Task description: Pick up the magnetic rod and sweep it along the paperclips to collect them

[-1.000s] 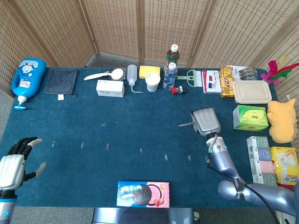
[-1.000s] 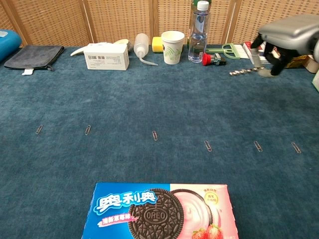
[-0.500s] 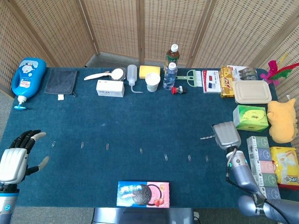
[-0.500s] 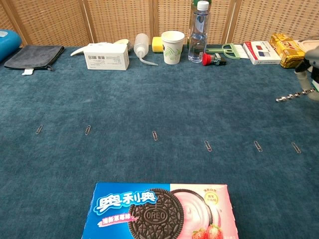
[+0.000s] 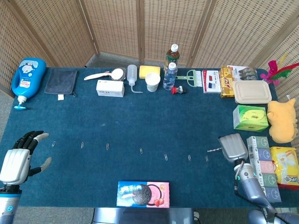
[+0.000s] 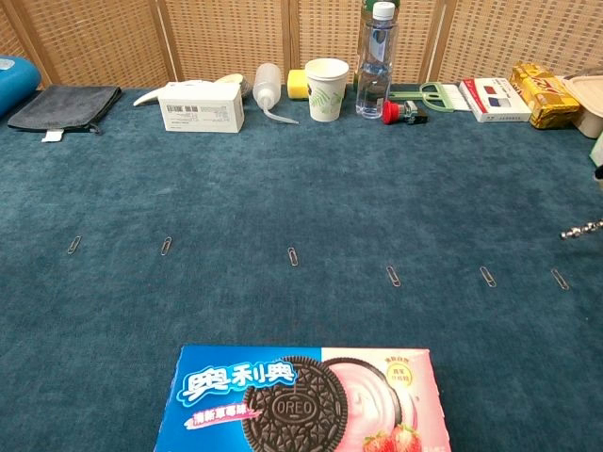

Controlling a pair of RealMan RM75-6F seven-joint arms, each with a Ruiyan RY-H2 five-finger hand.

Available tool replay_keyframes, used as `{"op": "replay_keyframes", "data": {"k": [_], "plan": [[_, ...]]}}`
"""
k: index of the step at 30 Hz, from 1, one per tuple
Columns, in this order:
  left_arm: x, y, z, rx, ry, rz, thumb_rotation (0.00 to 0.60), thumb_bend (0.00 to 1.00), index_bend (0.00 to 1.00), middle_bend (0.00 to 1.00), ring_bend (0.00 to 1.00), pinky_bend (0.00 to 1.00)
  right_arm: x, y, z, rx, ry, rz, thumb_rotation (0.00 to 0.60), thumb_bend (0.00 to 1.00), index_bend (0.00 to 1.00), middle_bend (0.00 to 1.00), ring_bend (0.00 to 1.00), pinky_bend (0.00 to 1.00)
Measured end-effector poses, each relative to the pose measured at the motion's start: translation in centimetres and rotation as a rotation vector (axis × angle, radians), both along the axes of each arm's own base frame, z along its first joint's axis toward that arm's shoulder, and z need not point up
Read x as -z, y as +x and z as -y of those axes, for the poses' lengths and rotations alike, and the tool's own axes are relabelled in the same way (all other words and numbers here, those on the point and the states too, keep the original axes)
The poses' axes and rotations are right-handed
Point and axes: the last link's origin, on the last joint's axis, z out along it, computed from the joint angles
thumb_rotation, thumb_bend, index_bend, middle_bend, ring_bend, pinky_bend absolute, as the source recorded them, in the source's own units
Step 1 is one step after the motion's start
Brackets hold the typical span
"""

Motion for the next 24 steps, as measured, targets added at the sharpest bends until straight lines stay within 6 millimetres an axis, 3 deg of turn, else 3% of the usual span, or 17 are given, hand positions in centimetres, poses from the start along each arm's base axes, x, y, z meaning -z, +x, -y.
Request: {"op": "replay_keyframes", "data": {"k": [13,24], "plan": [[-0.1,-0.1,0.6,-0.003,0.003,0.004,0.6,0.43,0.21,0.19,0.13,0.19,2.2,-0.6,-1.3,-0.015,0.062,-0.054,0.6,0.5,0.72,0.85,0.99,0.89],[-0.2,-0.3,0.9,-0.01,0.005,0.005,0.6,0.43,0.21,0.19,0.13,0.19,2.6,-0.6,-1.2,-0.025,0.066,-0.077,0.6,0.5,0.72,0.85,0.99,0.89]]}}
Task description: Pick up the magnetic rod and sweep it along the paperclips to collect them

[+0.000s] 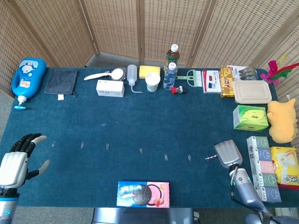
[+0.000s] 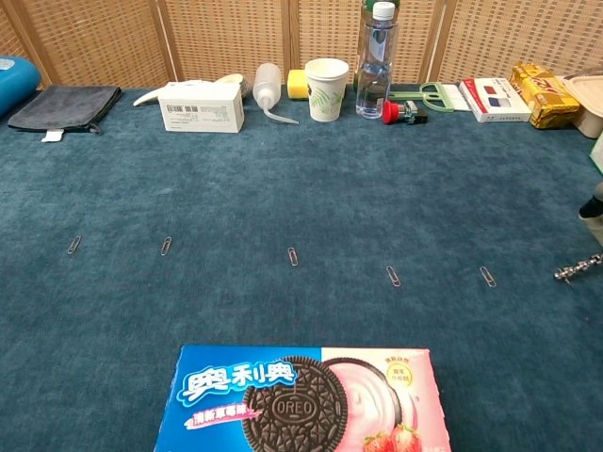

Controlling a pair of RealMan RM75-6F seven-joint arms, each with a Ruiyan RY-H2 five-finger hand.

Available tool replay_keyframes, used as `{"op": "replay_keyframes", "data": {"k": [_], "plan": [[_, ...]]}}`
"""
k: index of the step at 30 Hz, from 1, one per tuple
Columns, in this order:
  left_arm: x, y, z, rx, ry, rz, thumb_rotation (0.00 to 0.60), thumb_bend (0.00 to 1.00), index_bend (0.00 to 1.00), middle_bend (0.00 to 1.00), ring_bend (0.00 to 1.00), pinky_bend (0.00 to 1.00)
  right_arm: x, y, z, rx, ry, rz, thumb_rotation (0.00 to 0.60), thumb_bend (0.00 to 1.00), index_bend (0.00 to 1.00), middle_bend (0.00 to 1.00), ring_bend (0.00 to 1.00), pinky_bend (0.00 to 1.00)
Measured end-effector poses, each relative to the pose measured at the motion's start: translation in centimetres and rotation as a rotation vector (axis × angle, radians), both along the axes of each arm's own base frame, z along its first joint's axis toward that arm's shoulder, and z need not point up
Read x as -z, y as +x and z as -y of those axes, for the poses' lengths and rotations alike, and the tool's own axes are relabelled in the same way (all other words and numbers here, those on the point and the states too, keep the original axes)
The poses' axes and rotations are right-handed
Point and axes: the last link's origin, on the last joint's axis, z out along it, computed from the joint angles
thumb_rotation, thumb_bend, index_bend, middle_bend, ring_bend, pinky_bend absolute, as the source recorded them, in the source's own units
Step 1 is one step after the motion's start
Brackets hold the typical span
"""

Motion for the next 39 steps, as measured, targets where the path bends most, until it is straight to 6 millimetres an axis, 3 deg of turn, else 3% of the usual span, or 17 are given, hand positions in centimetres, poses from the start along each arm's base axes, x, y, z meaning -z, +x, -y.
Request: {"op": "replay_keyframes", "data": {"k": [5,12,16,27,39], "plan": [[0.1,0.1,0.0,0.004,-0.002,0.002,0.6,0.43,0.21,0.19,0.13,0.19,0.0,0.8,0.1,-0.001,0.0,0.037,0.6,0.5,0.72,0.85,0.99,0.89],[0.1,0.0,0.0,0.001,0.0,0.006,0.6,0.43,0.21,0.19,0.13,0.19,-0.6,4.0,1.2,-0.03,-0.014,0.151,0.6,0.5,0.72,0.85,0.99,0.89],[0.1,-0.2,0.2,-0.004,0.0,0.007,0.6,0.43,0.2,0.19,0.13,0.19,0.1,5.0,1.4,-0.054,0.005,0.151,0.6,0.5,0.72,0.85,0.99,0.89],[0.1,-0.7,0.3,-0.014,-0.002,0.008,0.6,0.43,0.19,0.19,0.13,0.19,3.0,4.5,1.2,-0.047,0.065,0.109,0.6,0.5,0.72,0.85,0.99,0.89],[0.2,-0.5,0.2,-0.01,-0.003,0.008,0.6,0.43,0.19,0.19,0.13,0.19,3.0,4.9,1.2,-0.051,0.055,0.128,0.6,0.51,0.71,0.85,0.99,0.89]]}}
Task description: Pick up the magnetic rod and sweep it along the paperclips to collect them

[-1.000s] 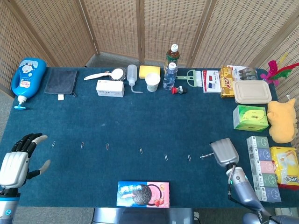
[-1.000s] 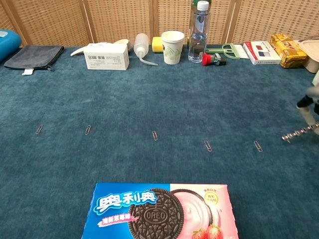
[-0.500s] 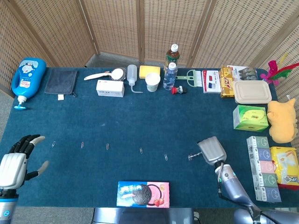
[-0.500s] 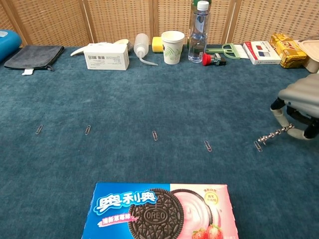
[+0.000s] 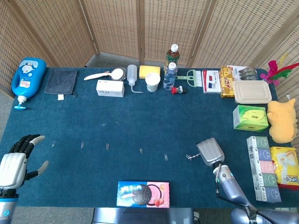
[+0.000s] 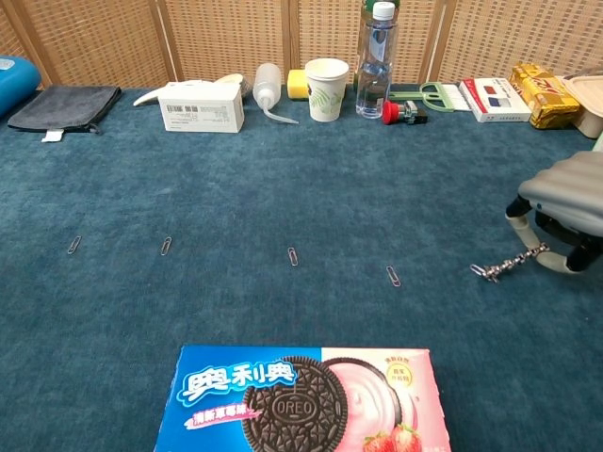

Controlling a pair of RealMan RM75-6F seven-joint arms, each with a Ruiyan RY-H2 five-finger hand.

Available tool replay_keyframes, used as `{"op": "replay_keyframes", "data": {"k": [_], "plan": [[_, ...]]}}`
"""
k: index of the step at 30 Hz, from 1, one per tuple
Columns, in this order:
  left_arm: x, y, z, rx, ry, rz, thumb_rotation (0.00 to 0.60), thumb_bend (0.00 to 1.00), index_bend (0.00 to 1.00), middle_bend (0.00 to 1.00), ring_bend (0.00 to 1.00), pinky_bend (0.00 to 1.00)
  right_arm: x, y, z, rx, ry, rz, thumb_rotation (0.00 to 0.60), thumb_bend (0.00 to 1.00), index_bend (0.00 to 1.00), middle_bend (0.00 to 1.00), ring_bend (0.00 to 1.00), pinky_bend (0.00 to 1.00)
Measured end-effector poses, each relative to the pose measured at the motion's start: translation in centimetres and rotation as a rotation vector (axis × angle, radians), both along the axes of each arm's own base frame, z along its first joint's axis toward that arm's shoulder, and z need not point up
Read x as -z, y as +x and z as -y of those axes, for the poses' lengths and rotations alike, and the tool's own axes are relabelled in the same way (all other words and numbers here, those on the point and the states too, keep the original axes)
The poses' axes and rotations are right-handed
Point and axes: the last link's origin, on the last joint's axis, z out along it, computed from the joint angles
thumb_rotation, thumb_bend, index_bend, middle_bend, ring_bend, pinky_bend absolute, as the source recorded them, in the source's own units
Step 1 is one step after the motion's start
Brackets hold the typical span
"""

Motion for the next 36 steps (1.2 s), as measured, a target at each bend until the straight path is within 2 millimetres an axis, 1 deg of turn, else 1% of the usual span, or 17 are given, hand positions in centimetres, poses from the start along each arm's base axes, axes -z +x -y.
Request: {"op": "replay_keyframes", "data": {"k": [7,11,27,30,36], "plan": [[0.1,0.3,-0.1,0.009,0.0,0.004,0.6,0.43,0.19,0.19,0.13,0.19,-0.6,2.6,0.2,-0.035,-0.001,0.071,0.6,0.51,0.71,0.85,0.99,0.89],[0.1,0.2,0.0,0.004,0.001,0.007,0.6,0.43,0.18,0.19,0.13,0.19,-0.2,4.3,0.1,-0.047,0.029,0.113,0.6,0.51,0.71,0.85,0.99,0.89],[0.0,-0.9,0.6,-0.018,0.004,0.025,0.6,0.43,0.17,0.19,0.13,0.19,4.5,6.5,0.5,-0.058,0.09,0.099,0.6,0.51,0.71,0.85,0.99,0.89],[0.0,-1.1,0.7,-0.021,0.005,0.026,0.6,0.43,0.17,0.19,0.13,0.19,5.0,6.7,0.5,-0.057,0.093,0.09,0.6,0.51,0.71,0.85,0.99,0.89],[0.1,-1.3,0.7,-0.023,0.003,0.028,0.6,0.43,0.17,0.19,0.13,0.19,5.4,7.3,0.9,-0.06,0.089,0.096,0.6,0.51,0.71,0.85,0.99,0.89]]}}
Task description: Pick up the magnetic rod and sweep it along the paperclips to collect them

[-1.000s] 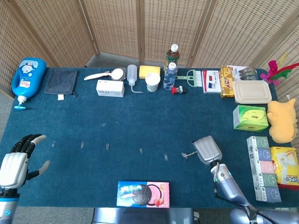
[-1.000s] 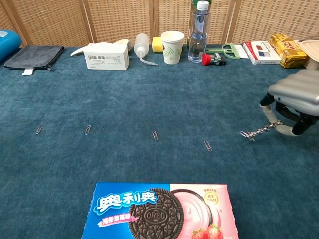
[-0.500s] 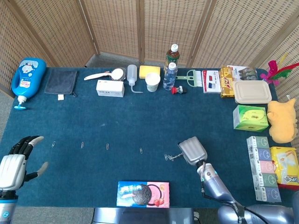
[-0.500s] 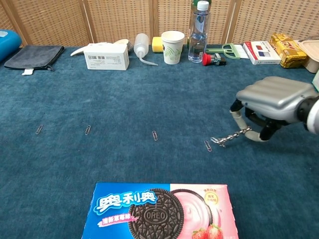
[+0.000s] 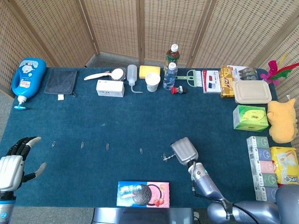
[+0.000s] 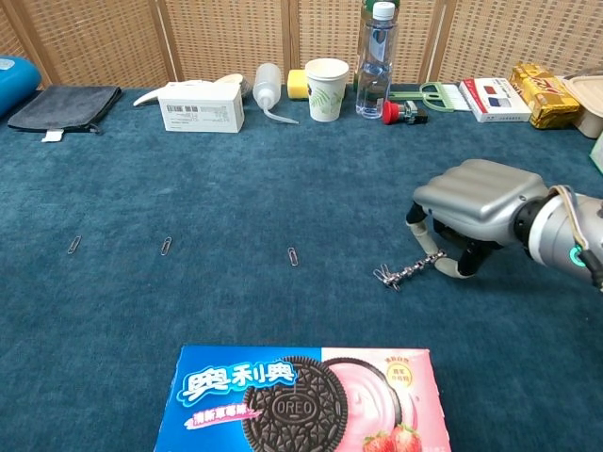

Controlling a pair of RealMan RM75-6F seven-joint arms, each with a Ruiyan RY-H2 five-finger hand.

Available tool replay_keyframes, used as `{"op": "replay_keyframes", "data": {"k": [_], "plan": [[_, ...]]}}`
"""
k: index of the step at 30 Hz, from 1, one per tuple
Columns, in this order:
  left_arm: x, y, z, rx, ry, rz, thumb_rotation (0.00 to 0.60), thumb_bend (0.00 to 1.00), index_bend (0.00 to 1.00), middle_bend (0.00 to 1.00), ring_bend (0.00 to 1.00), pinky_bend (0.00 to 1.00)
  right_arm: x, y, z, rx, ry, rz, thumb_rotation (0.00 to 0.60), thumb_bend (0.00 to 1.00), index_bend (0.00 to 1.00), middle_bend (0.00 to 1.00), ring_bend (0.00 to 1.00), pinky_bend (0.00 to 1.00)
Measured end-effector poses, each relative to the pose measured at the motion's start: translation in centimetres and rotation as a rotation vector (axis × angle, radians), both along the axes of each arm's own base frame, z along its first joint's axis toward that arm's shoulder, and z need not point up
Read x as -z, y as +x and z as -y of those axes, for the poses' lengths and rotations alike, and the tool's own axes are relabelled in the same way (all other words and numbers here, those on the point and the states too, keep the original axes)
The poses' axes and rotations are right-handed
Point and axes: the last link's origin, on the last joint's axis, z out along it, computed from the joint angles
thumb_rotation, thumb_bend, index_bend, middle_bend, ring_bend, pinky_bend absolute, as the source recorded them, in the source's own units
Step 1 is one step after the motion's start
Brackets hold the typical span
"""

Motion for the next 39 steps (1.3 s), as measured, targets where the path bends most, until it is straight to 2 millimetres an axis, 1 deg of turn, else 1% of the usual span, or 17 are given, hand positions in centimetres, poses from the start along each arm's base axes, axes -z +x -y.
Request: {"op": "replay_keyframes", "data": {"k": [8,11,14,18,24,28,39], "plan": [[0.4,0.1,-0.2,0.006,-0.005,0.007,0.6,0.43,0.17,0.19,0.13,0.19,-0.9,2.4,1.6,-0.002,-0.037,0.078,0.6,0.51,0.71,0.85,0.99,0.89],[0.4,0.2,-0.2,0.007,-0.005,0.008,0.6,0.43,0.16,0.19,0.13,0.19,-0.9,3.2,2.2,0.002,-0.039,0.1,0.6,0.5,0.71,0.85,0.99,0.89],[0.4,0.2,-0.2,0.006,-0.003,0.011,0.6,0.43,0.16,0.19,0.13,0.19,-0.2,3.6,2.7,0.011,-0.029,0.106,0.6,0.51,0.7,0.85,0.99,0.89],[0.4,0.2,0.0,0.005,-0.001,0.008,0.6,0.43,0.15,0.19,0.13,0.19,1.3,4.3,3.7,0.027,-0.015,0.108,0.6,0.51,0.7,0.85,0.99,0.89],[0.1,-0.1,0.3,-0.01,0.003,0.002,0.6,0.43,0.15,0.19,0.13,0.19,3.3,5.4,4.2,0.026,0.008,0.101,0.6,0.51,0.7,0.85,0.99,0.89],[0.1,-0.2,0.4,-0.015,0.002,0.001,0.6,0.43,0.15,0.19,0.13,0.19,4.0,5.8,3.8,0.022,0.021,0.095,0.6,0.51,0.7,0.85,0.99,0.89],[0.3,-0.1,0.3,-0.009,-0.004,0.008,0.6,0.43,0.15,0.19,0.12,0.19,5.0,7.0,3.5,0.0,0.015,0.091,0.6,0.51,0.7,0.85,0.99,0.89]]}}
